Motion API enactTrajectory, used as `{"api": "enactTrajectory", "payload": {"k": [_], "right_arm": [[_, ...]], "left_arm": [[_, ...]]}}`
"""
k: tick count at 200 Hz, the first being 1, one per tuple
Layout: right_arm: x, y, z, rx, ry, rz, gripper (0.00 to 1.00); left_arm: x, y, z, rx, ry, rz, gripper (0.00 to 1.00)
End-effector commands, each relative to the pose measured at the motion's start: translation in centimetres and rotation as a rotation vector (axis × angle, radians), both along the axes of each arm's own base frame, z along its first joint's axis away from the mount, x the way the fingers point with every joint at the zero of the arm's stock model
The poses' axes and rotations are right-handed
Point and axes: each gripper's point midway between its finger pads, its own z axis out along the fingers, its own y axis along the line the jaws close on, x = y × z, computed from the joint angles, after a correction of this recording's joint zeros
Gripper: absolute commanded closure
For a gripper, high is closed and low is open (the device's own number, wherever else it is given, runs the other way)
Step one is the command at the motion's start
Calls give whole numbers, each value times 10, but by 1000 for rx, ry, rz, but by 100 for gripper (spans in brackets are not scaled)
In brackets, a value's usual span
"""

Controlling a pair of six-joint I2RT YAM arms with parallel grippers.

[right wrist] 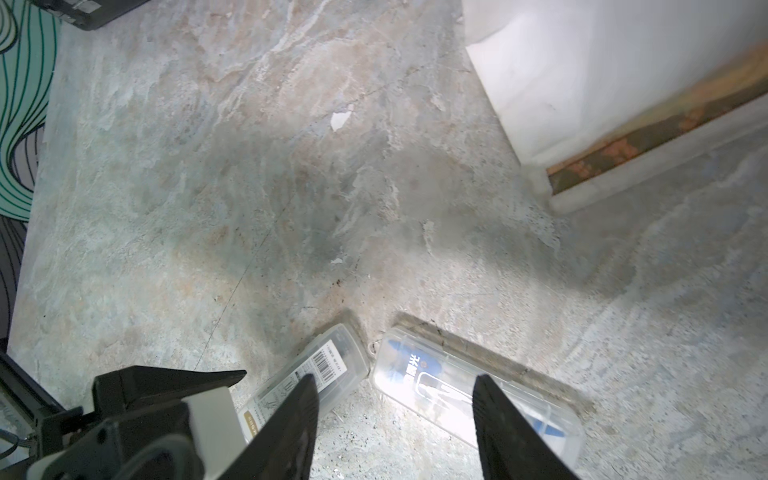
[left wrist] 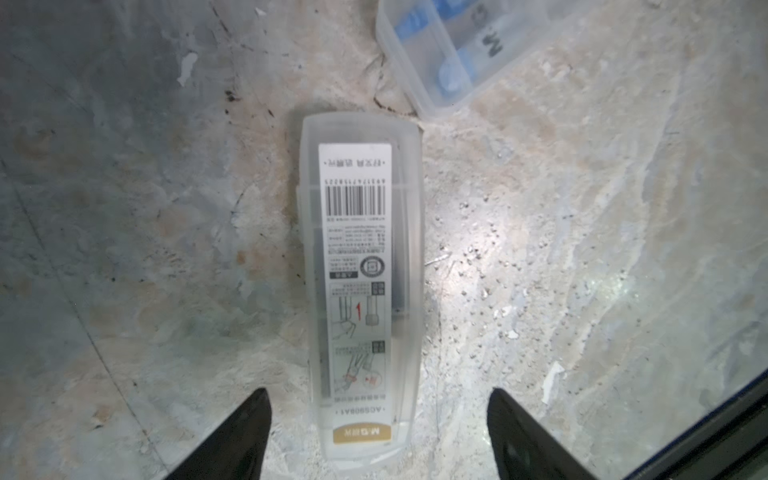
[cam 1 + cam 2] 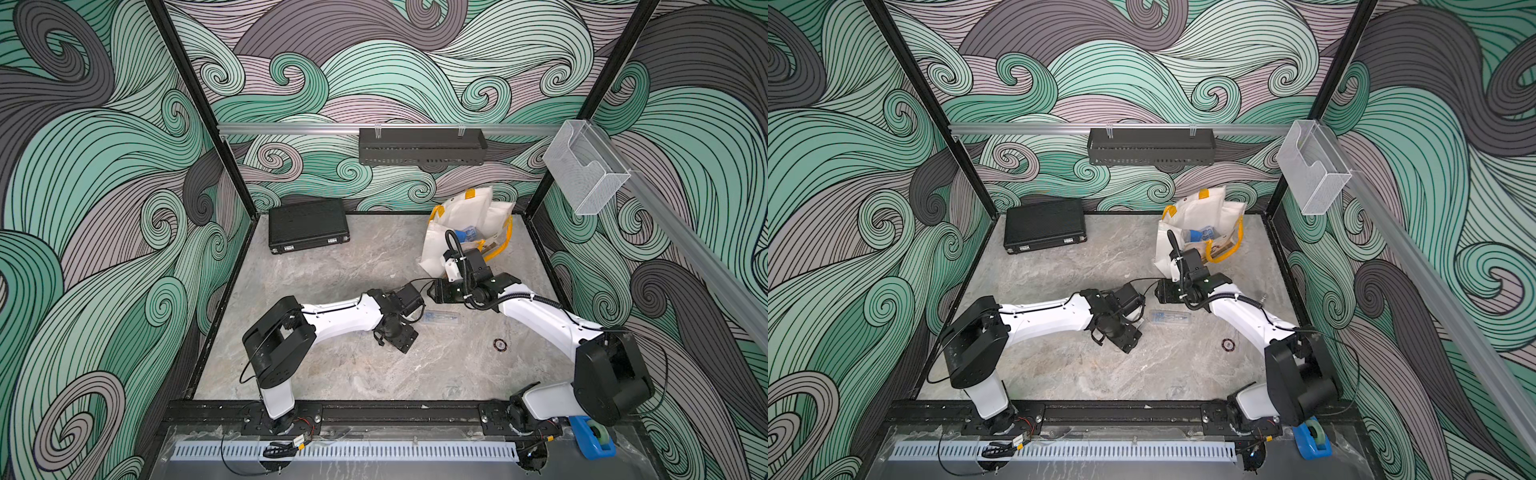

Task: Put the compass set into the canvas bag
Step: Pick up the compass set at the center of the board.

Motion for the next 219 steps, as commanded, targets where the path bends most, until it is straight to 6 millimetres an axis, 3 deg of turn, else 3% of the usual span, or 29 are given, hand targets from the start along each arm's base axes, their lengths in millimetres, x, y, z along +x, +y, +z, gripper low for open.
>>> {"api": "enactTrajectory", "payload": {"k": [1, 63, 127, 172, 219], "right_arm": [[0, -6, -2, 29, 20, -47, 40], [8, -11, 1, 35, -12, -71, 40], [8, -9, 6, 39, -33, -46, 40], [5, -6, 7, 52, -35, -20, 40], [3, 0, 11, 79, -40, 15, 40]], "left_arm": [[-2, 5, -6, 72, 21, -16, 21], [1, 7, -19, 146, 41, -13, 33], [5, 5, -28, 123, 25, 21, 62], [16, 9, -30, 72, -8, 111, 67], [50, 19, -15, -63, -87, 282, 69]]}}
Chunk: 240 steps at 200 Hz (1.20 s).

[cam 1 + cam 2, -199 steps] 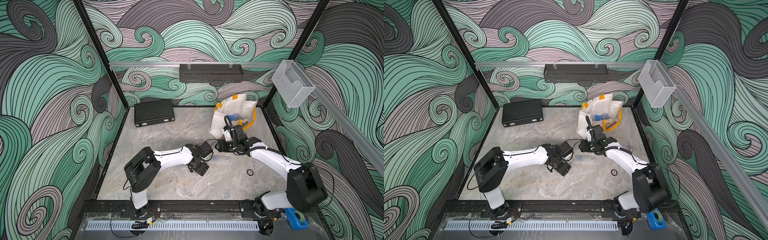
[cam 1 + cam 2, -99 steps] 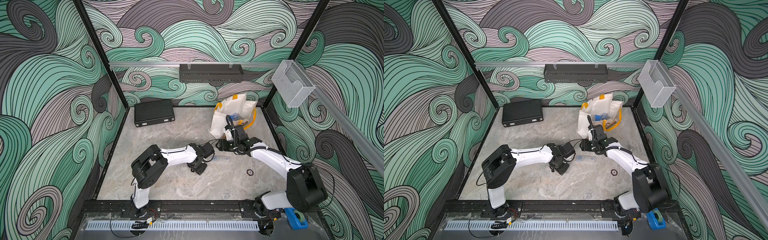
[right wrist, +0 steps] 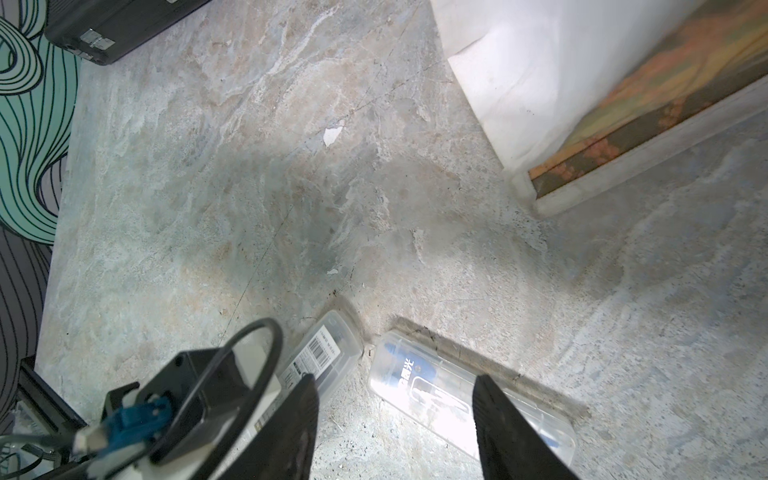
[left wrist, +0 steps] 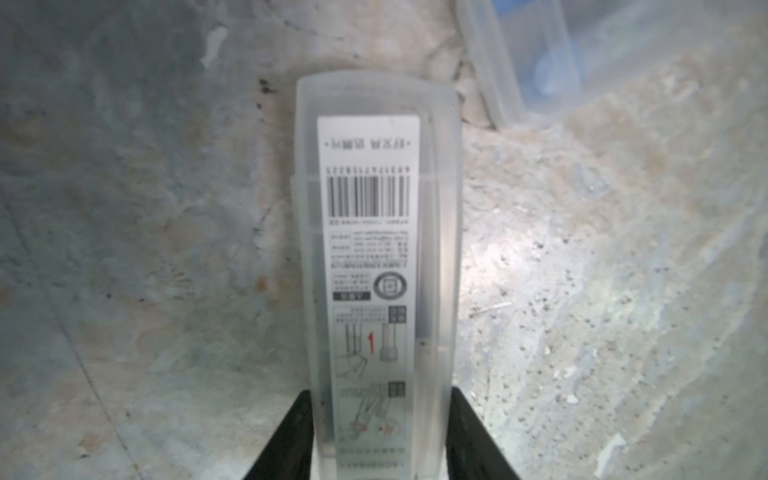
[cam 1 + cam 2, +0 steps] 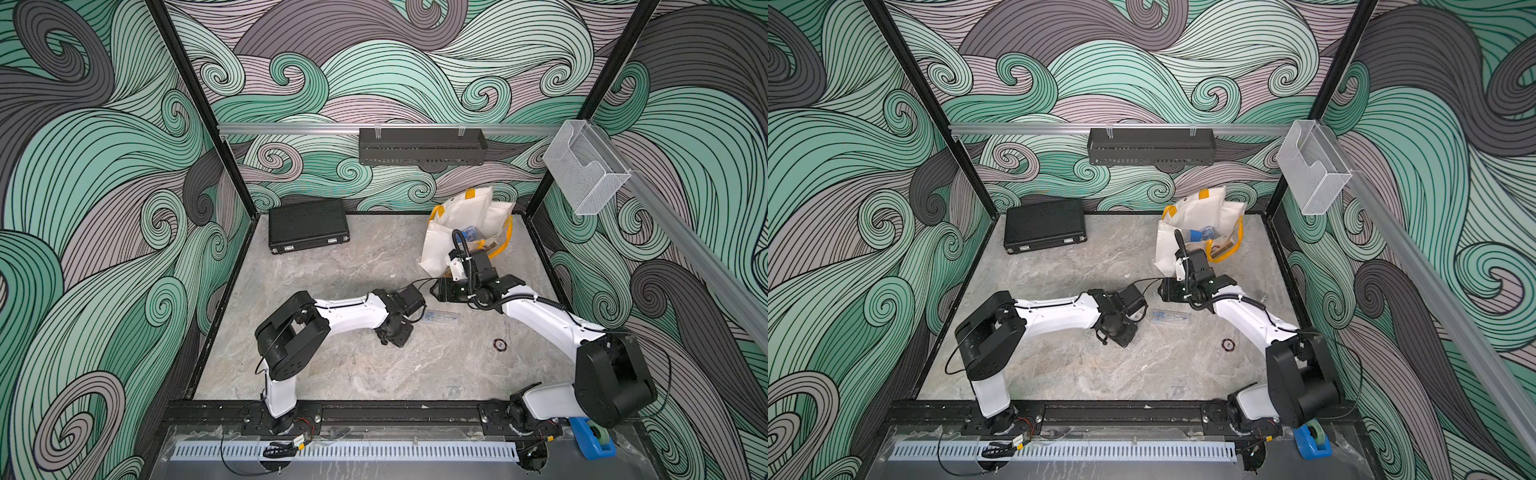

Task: Put the compass set into the canvas bag
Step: Pick up the compass set at the center of the board.

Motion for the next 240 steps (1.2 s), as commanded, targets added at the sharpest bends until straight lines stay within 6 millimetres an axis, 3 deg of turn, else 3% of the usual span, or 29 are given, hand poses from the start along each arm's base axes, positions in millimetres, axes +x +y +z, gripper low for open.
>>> {"api": "enactTrajectory", "payload": {"k": [1, 42, 90, 177, 240], "right_arm": [[-2, 3, 7, 29, -24, 29, 40], [-5, 11, 12, 71, -21, 63, 39], [-5, 30, 15, 164, 10, 108, 39], [18, 62, 40, 281, -28, 103, 40], [34, 85, 48, 286, -52, 147, 40]], "left_arm": [[25, 8, 6, -66, -68, 123, 70], [50, 9, 23, -161, -164, 205, 71], [64, 12, 44, -263, -286, 253, 72], [71, -22, 96, -518, -371, 175, 73], [66, -24, 113, -567, -371, 164, 73]]}}
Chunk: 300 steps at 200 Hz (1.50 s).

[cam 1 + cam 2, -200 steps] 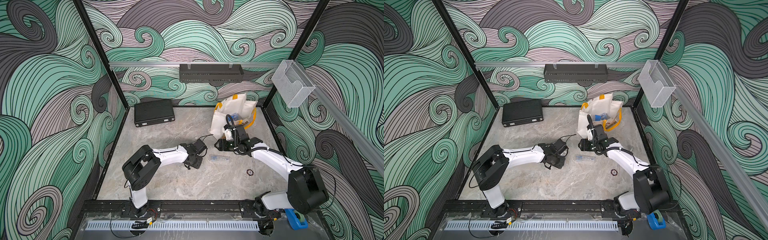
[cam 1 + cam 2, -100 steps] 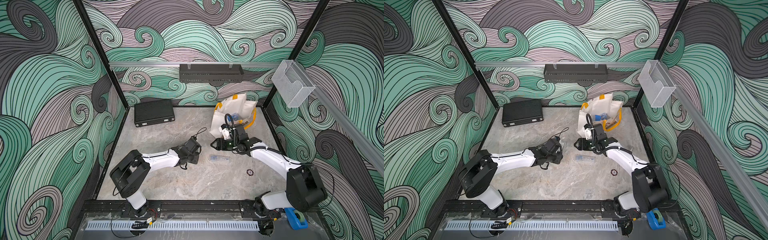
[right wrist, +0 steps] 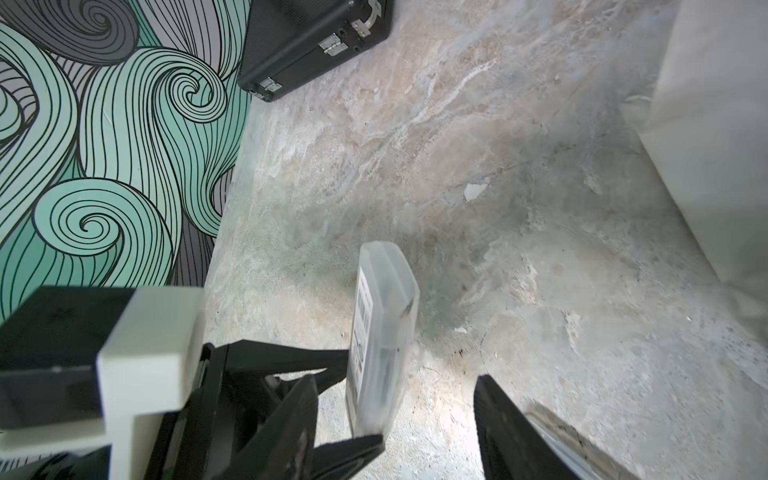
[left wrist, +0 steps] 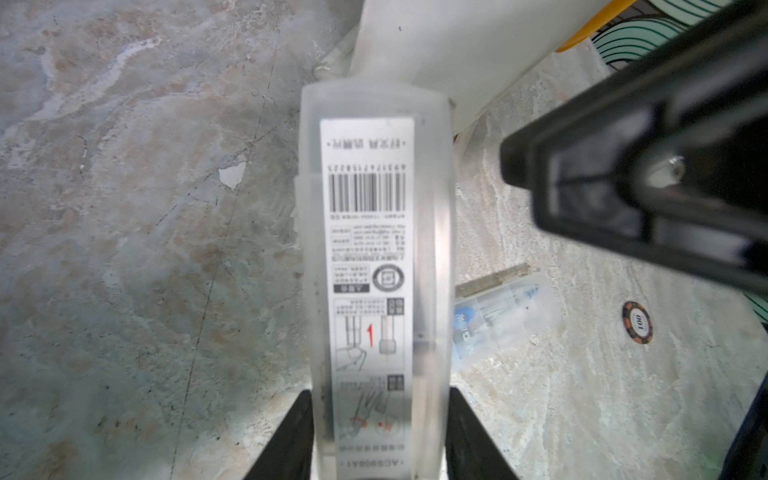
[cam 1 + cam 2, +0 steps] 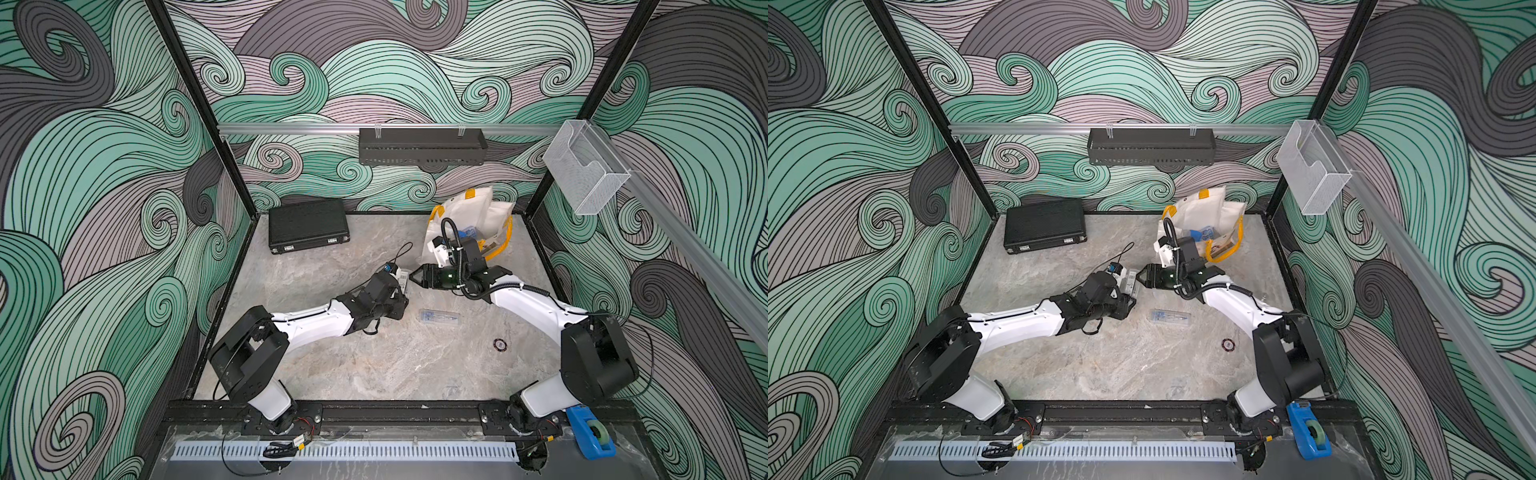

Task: Put the compass set into the canvas bag
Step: Pick up the compass set at the center of the board, then place the compass set in the canvas bag.

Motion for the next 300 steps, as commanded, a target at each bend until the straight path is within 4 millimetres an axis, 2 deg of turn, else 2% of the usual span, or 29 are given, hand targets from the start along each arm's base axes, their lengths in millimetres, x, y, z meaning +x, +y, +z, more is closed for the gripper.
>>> {"api": "enactTrajectory", "payload": {"k": [1, 24, 50, 133, 169, 176, 183, 199, 211, 217, 231, 235, 257, 300], "right_arm": [[6, 13, 8, 21, -17, 19, 40], [9, 20, 8, 19, -22, 30, 41], [11, 28, 12, 20, -39, 46, 47], [11, 29, 16, 12, -68, 48, 79], [13, 28, 18, 10, -82, 45, 87], [14, 28, 20, 10, -88, 44, 87], [14, 28, 22, 9, -93, 44, 88], [17, 26, 26, -7, -110, 37, 89], [22, 22, 32, -39, -125, 20, 90], [23, 20, 34, -56, -135, 17, 90], [28, 17, 47, -77, -172, 12, 90], [30, 16, 51, -82, -184, 9, 90], [42, 8, 83, -129, -285, -16, 90], [82, -40, 175, -229, -533, -205, 92]], "left_arm": [[3, -6, 27, -71, -38, -13, 73], [2, -5, 31, -87, -44, -11, 73], [1, -5, 37, -101, -52, -15, 73], [-1, -9, 43, -139, -37, -52, 73], [-1, -10, 46, -153, -39, -61, 70], [-1, -9, 45, -151, -40, -55, 67], [1, -7, 46, -148, -43, -44, 58], [3, -2, 44, -139, -45, -14, 22], [6, 4, 44, -131, -48, 15, 3], [6, 8, 46, -131, -57, 26, 1], [8, 15, 45, -127, -76, 52, 1], [7, 17, 57, -147, -103, 57, 1], [5, 26, 68, -154, -160, 65, 1], [1, 31, 73, -133, -184, 51, 2]]}}
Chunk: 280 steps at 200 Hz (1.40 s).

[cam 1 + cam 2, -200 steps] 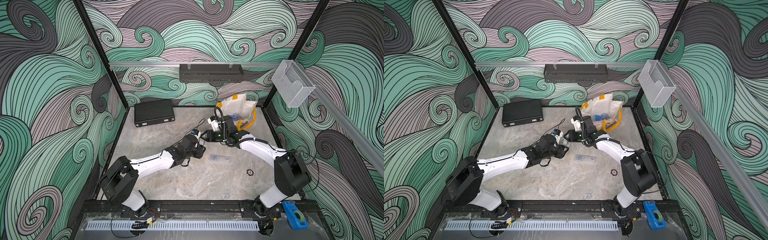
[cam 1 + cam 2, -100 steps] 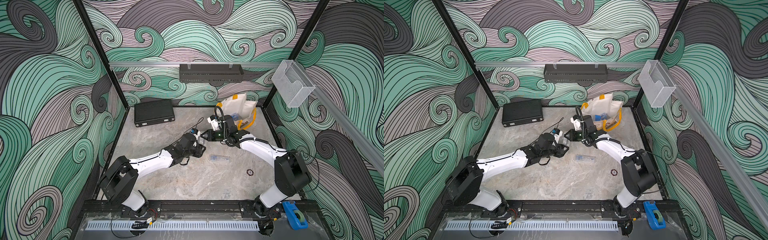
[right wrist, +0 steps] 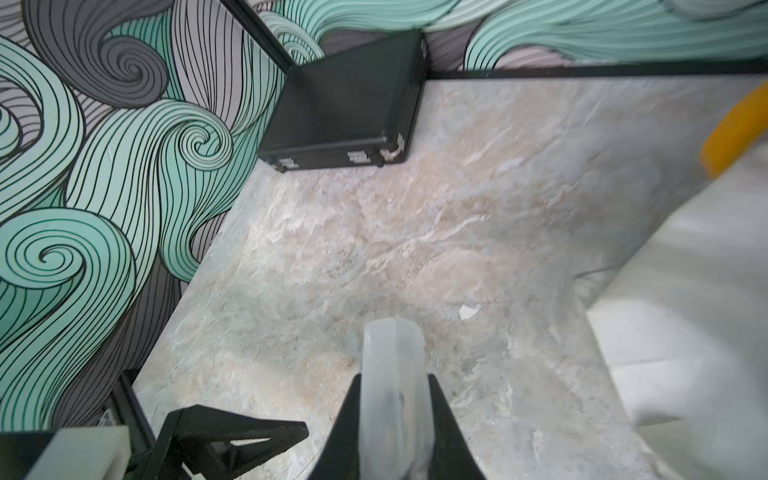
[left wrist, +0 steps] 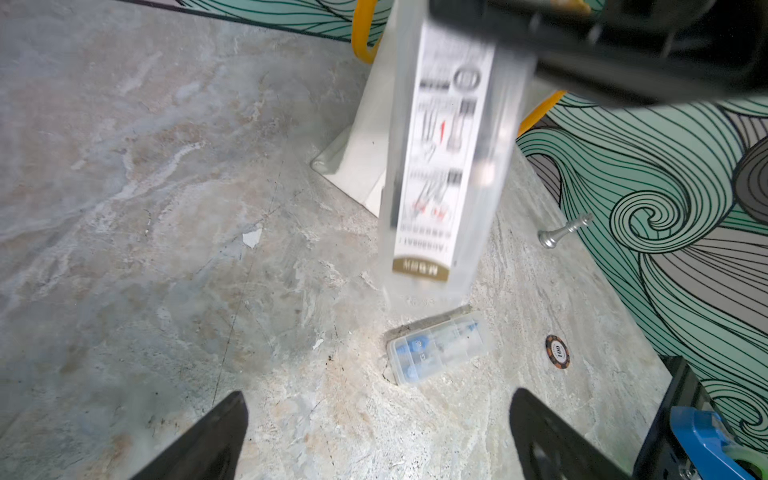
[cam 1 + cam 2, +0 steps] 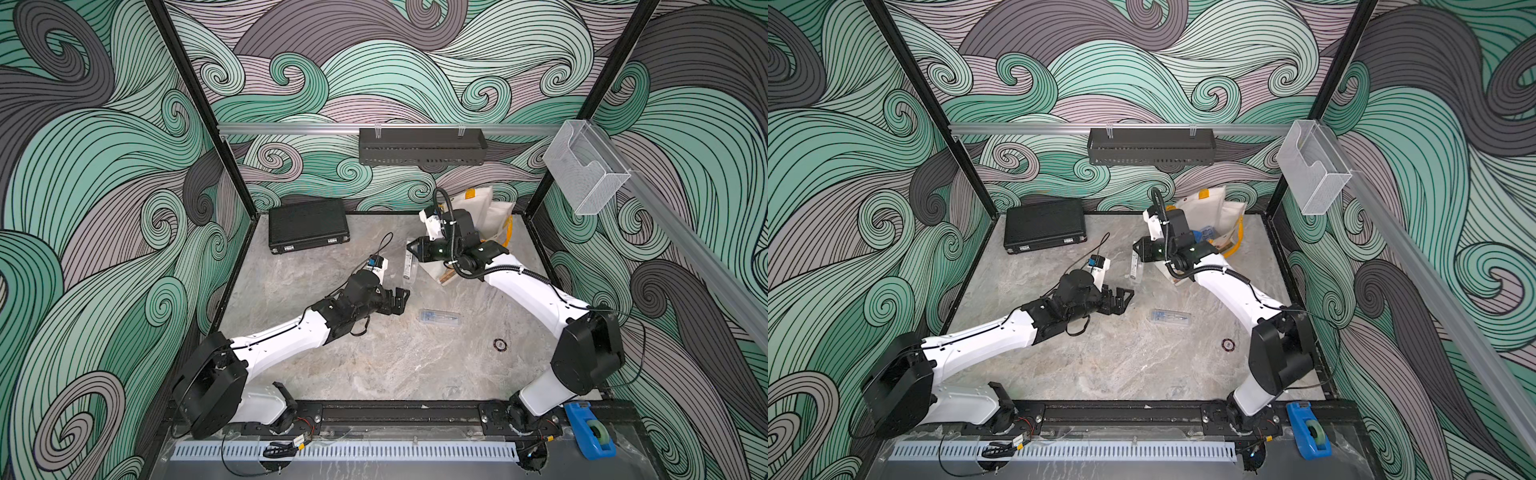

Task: Put the compass set into the canvas bag
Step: Place the compass set in the canvas bag.

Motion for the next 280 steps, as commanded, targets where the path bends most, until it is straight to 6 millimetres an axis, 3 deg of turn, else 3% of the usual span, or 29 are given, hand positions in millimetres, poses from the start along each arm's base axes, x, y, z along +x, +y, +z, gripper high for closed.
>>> {"api": "enactTrajectory", "payload": {"k": [1, 25, 50, 73, 91, 116, 147, 187, 224, 265, 270, 280], "right_arm": [[22, -42, 64, -74, -196, -143, 92], [48, -85, 104, -141, -300, -304, 92], [77, -142, 113, -203, -281, -486, 91], [104, -183, 103, -220, -245, -609, 91], [125, -199, 77, -244, -185, -638, 91], [144, -193, 24, -288, -84, -596, 90], [152, -179, -39, -292, 41, -523, 88], [151, -171, -79, -292, 128, -484, 83], [147, -165, -75, -264, 131, -452, 54], [134, -159, -23, -221, 24, -412, 38], [131, -158, -16, -214, 7, -402, 38], [124, -155, -1, -198, -32, -385, 36]], "left_arm": [[4, 4, 9, 10, -46, 10, 2], [5, 3, 8, -2, -46, 13, 2], [7, 1, 7, -7, -42, 16, 2], [8, -1, 5, -6, -32, 15, 2], [9, -3, 2, -7, -18, 17, 2], [9, -3, -4, -3, 2, 21, 3], [11, -3, -7, 5, 13, 30, 3], [13, -3, -10, 20, 21, 36, 3], [15, -5, -10, 32, 21, 35, 3], [19, -9, -3, 37, -2, 21, 3], [20, -10, -14, 56, 16, 20, 3], [21, -11, -14, 57, 13, 21, 3]]}}
